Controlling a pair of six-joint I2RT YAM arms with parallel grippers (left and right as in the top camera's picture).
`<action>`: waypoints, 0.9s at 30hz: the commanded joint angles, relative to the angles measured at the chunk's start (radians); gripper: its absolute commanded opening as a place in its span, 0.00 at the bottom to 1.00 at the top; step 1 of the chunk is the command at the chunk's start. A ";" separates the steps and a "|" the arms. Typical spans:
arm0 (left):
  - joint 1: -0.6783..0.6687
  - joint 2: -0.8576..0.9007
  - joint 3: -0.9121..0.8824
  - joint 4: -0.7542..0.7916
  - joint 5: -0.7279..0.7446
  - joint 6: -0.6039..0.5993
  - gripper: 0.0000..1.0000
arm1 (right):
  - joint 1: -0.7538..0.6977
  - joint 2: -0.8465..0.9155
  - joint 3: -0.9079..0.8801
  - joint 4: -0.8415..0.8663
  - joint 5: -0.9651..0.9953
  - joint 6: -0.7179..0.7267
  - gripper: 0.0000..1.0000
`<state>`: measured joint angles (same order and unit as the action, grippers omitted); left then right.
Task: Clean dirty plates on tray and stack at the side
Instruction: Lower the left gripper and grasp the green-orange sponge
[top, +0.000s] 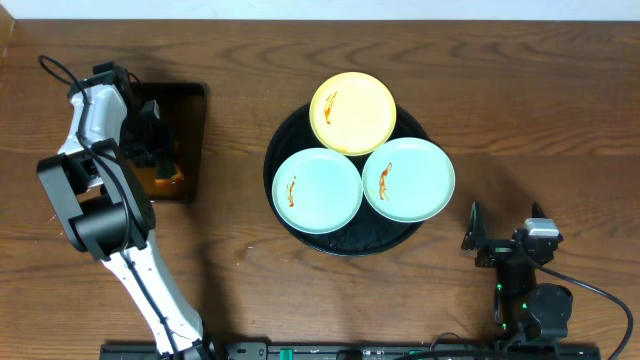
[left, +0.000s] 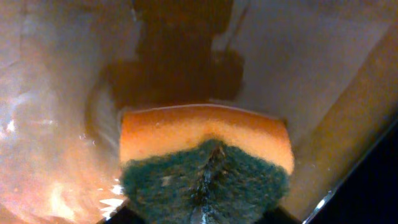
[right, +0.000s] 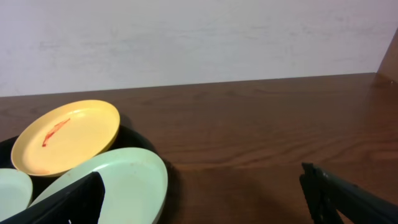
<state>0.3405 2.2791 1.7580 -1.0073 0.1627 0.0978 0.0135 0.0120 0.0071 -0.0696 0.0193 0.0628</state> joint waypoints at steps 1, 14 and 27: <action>0.006 0.027 -0.029 -0.001 -0.018 0.002 0.25 | -0.007 -0.006 -0.002 -0.003 0.006 -0.008 0.99; 0.006 -0.139 0.021 -0.014 0.099 -0.016 0.17 | -0.007 -0.006 -0.002 -0.003 0.006 -0.008 0.99; 0.006 -0.117 -0.045 0.005 0.055 -0.016 0.60 | -0.007 -0.006 -0.002 -0.003 0.006 -0.008 0.99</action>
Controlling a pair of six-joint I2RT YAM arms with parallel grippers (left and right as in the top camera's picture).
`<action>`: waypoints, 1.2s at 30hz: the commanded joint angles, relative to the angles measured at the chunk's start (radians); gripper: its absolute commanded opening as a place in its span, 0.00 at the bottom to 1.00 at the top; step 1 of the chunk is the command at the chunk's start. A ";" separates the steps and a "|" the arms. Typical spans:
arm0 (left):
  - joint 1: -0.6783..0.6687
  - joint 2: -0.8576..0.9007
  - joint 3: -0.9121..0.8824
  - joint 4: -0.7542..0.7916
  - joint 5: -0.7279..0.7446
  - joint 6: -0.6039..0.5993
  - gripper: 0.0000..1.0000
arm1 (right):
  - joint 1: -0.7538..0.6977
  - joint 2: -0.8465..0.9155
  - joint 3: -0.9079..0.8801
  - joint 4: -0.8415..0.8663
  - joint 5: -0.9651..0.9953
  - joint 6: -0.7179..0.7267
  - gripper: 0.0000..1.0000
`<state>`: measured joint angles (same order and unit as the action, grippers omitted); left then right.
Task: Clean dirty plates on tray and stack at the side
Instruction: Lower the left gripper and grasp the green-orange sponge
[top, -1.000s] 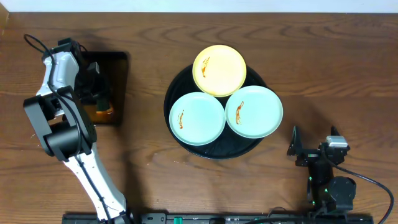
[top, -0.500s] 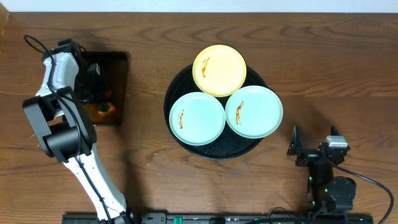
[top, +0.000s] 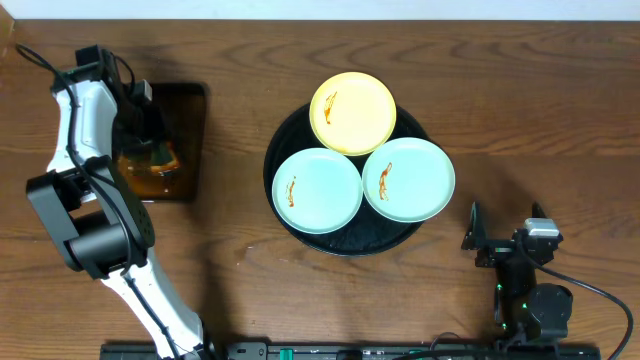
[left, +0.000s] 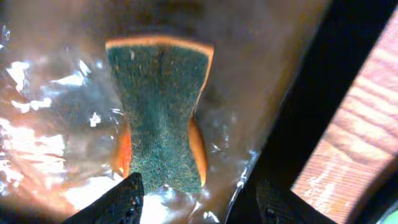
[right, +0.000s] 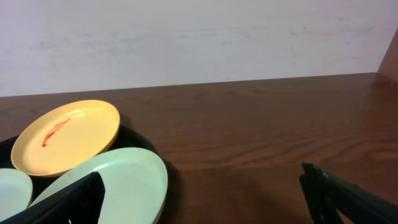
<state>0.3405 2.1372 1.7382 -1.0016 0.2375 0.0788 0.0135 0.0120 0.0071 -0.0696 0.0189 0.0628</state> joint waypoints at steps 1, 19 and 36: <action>0.006 0.029 -0.031 0.000 -0.032 0.004 0.60 | -0.007 -0.006 -0.002 -0.003 0.006 -0.008 0.99; 0.006 0.032 -0.142 0.152 -0.097 0.023 0.63 | -0.007 -0.006 -0.002 -0.003 0.006 -0.008 0.99; 0.006 0.020 -0.130 0.203 -0.095 0.021 0.14 | -0.007 -0.006 -0.002 -0.003 0.006 -0.008 0.99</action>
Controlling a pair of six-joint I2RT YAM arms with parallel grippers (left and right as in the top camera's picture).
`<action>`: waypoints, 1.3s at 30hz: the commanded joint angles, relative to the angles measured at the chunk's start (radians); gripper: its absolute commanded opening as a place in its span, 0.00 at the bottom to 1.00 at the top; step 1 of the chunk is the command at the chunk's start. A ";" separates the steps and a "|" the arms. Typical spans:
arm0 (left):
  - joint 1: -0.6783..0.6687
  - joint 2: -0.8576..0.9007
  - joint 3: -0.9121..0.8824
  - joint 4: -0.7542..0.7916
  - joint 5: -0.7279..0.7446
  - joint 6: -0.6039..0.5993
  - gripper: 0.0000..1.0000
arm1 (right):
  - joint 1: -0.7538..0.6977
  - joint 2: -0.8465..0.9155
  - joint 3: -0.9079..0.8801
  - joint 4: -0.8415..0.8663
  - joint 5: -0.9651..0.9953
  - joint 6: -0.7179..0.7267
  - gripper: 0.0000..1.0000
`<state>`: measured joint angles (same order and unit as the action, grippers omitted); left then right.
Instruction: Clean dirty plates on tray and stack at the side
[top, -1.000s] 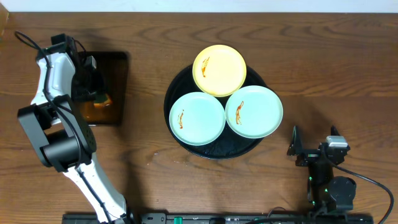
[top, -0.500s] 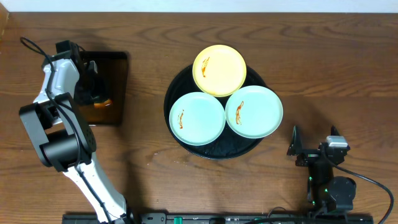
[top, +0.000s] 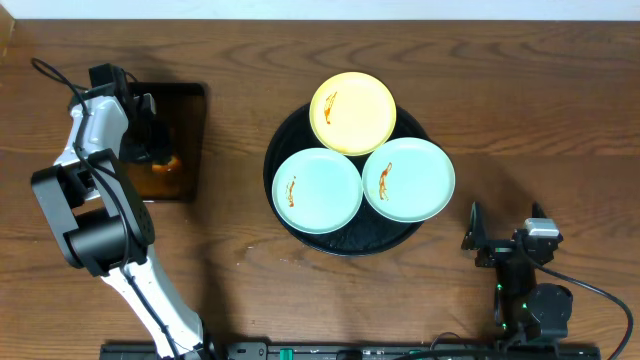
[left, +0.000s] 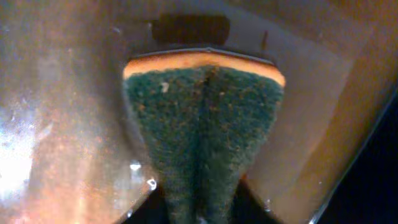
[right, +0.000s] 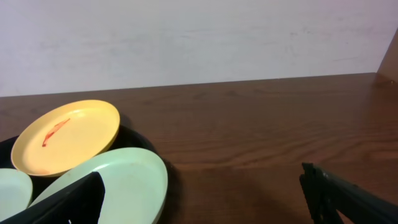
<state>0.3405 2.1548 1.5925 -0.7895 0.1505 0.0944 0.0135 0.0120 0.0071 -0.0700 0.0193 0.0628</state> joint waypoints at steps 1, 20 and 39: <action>0.006 -0.006 0.016 -0.012 -0.006 -0.001 0.12 | -0.007 -0.006 -0.002 -0.003 0.006 -0.008 0.99; 0.006 -0.377 0.016 0.059 -0.002 -0.080 0.08 | -0.007 -0.006 -0.002 -0.003 0.006 -0.008 0.99; 0.013 -0.228 -0.068 0.200 -0.006 -0.080 0.07 | -0.007 -0.006 -0.002 -0.003 0.006 -0.008 0.99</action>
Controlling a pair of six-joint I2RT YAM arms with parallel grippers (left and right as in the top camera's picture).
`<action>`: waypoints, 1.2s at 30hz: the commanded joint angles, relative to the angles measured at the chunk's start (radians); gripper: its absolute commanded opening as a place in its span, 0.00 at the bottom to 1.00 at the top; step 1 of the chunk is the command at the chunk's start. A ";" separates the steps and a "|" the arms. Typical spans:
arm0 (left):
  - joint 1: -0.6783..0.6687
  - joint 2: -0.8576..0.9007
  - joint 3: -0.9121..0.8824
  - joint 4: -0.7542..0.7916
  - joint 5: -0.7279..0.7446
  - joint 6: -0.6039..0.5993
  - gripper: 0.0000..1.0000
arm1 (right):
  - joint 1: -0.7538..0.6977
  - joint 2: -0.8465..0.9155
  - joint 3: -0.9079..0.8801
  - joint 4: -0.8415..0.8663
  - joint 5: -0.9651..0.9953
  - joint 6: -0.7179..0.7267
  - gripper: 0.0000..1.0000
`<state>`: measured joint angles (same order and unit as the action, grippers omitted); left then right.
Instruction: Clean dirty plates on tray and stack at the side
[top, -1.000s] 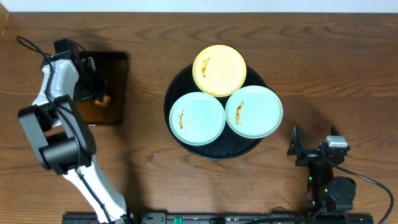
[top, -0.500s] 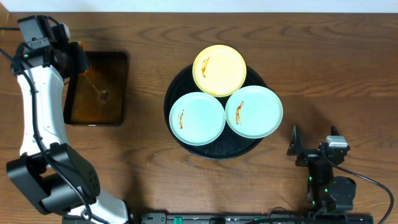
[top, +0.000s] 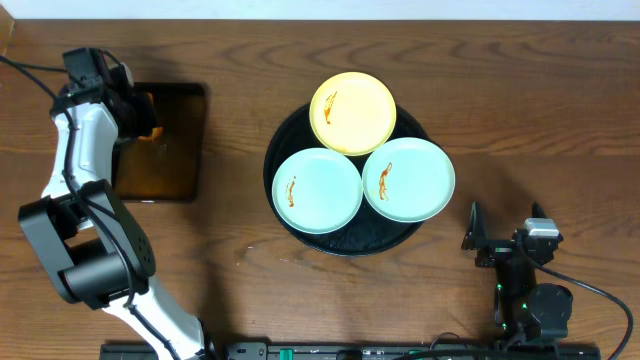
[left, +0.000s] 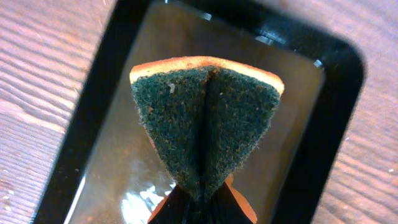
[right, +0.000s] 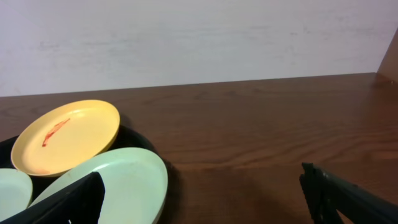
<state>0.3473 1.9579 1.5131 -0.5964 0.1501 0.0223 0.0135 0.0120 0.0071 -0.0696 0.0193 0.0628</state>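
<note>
Three dirty plates lie on the round black tray (top: 345, 243): a yellow plate (top: 352, 112) at the back and two pale green plates (top: 317, 190) (top: 408, 178), each with a red smear. My left gripper (top: 140, 118) hangs over the far end of the black water tray (top: 165, 170), shut on the sponge (left: 205, 118). The sponge is folded, green scouring side out, orange edge on top. Below it, the water tray (left: 329, 124) shows in full width. My right gripper (right: 202, 208) rests open near the front right, with the yellow plate (right: 65, 135) and one green plate (right: 118, 180) ahead.
The water tray holds shallow, glinting liquid (left: 137, 199). Bare wooden tabletop (top: 520, 90) lies right of the round tray and between the two trays. A pale wall (right: 199, 37) stands behind the table's far edge.
My left gripper, still shut on the folded sponge, has risen from down in the water tray to well above it and shifted toward the far end. The right arm is unchanged.
The sponge was first low in the tray's water, close to my left wrist camera. Then it lay in the water with my left fingers open on either side. After that the gripper was shut on it, folded, and now holds it above the tray.
</note>
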 joint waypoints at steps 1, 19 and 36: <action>0.006 -0.040 0.011 0.007 -0.005 -0.009 0.08 | -0.007 -0.006 -0.002 -0.003 0.006 -0.008 0.99; 0.006 -0.222 -0.005 0.073 -0.002 0.016 0.07 | -0.007 -0.006 -0.002 -0.003 0.006 -0.008 0.99; 0.006 -0.158 -0.060 0.076 -0.003 0.072 0.07 | -0.007 -0.006 -0.002 -0.003 0.006 -0.008 0.99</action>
<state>0.3470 1.9129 1.4265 -0.5270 0.1501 0.0803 0.0135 0.0120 0.0071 -0.0700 0.0193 0.0628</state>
